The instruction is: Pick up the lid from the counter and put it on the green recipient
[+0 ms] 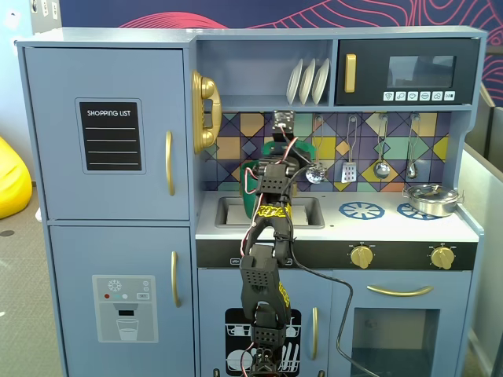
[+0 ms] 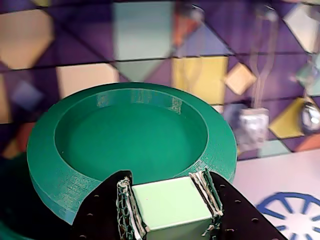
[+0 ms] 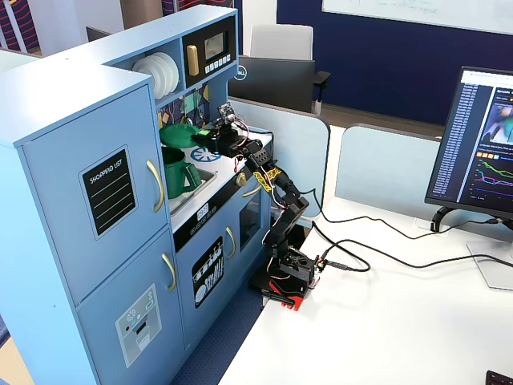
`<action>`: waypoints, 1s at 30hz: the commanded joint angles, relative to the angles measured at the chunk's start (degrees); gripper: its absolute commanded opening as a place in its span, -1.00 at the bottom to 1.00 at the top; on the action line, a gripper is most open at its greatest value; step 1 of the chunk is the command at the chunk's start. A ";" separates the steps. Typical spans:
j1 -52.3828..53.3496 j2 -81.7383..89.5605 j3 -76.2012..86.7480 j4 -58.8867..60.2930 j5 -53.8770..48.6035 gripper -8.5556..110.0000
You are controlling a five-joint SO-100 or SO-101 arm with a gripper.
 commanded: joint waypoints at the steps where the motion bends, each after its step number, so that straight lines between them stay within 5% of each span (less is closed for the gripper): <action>1: -3.34 2.11 -5.19 0.26 -0.53 -0.86; 30: -7.73 -1.14 3.25 -4.13 -2.46 -0.86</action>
